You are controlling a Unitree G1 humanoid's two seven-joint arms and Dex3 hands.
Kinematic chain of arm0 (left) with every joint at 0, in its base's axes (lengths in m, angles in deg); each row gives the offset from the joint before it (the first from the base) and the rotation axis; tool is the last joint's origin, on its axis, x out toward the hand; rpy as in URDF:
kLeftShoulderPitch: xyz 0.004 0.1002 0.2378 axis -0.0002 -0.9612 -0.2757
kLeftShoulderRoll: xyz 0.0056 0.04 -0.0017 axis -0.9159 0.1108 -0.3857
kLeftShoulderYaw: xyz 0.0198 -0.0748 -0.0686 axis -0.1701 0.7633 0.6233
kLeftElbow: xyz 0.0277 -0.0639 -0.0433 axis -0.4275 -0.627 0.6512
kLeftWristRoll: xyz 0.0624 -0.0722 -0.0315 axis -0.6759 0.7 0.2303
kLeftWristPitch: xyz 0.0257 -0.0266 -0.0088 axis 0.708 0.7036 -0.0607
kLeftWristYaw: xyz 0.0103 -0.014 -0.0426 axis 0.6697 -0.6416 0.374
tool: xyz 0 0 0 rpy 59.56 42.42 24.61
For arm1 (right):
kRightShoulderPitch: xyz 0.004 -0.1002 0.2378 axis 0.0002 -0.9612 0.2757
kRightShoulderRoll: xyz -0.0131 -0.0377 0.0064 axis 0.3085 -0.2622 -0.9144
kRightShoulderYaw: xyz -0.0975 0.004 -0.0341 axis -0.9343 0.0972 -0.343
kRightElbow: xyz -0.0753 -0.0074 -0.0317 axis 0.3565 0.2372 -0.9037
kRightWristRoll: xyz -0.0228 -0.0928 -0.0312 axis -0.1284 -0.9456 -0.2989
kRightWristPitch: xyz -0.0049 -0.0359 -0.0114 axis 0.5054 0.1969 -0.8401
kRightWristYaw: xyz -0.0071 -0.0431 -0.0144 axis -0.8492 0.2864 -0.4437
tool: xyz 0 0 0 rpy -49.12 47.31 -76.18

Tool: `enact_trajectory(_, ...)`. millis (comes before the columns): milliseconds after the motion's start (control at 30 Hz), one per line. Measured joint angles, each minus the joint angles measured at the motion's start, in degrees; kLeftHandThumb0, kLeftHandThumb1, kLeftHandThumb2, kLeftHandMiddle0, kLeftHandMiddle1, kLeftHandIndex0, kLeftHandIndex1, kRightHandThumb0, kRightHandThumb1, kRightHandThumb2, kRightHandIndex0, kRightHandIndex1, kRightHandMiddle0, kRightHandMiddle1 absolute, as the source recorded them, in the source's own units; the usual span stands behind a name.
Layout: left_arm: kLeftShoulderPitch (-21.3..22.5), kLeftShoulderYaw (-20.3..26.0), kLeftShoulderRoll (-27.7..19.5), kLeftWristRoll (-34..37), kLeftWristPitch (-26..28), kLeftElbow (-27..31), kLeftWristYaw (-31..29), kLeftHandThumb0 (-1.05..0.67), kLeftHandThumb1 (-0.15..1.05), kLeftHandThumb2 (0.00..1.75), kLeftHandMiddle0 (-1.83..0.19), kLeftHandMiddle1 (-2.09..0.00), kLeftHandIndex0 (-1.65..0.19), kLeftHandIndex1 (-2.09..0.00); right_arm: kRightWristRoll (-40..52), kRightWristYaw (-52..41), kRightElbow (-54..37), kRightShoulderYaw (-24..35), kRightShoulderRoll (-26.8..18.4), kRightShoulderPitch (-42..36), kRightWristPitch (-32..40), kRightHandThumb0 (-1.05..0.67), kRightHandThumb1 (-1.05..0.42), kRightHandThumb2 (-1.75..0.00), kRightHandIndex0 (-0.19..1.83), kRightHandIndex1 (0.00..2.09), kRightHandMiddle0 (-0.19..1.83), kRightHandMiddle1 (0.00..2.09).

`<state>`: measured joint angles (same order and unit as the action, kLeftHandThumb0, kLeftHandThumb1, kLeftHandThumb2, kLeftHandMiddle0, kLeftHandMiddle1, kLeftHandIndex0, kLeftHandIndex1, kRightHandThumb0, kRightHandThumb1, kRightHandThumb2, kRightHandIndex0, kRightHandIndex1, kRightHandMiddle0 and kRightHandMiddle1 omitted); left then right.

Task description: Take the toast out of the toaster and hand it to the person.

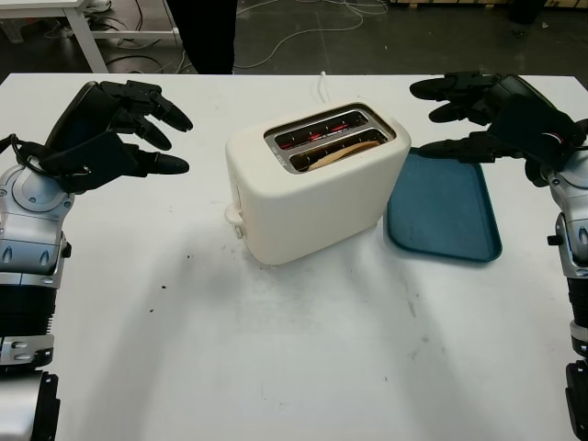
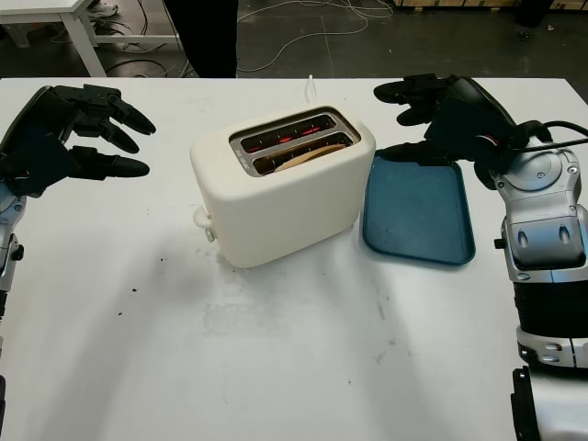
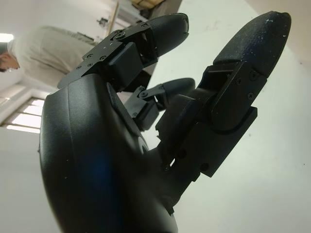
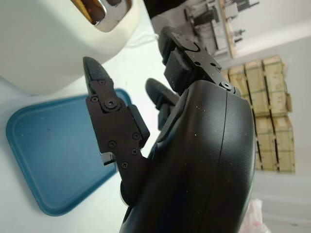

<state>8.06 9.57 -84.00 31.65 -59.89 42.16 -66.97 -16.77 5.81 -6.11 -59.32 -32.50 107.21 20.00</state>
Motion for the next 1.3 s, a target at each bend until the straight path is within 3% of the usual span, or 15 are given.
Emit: enact_trajectory(1300, 0.0, 0.0, 0.0, 0.01, -0.45, -0.04, -0.01, -1.05, 0.6, 0.0, -0.87, -0.83, -0.84, -0.73, 0.0, -0.05, 0.02, -0.03, 0.0, 0.0, -0.04, -0.14, -0.78, 0.0, 0.15, 0.87, 0.53, 0.01)
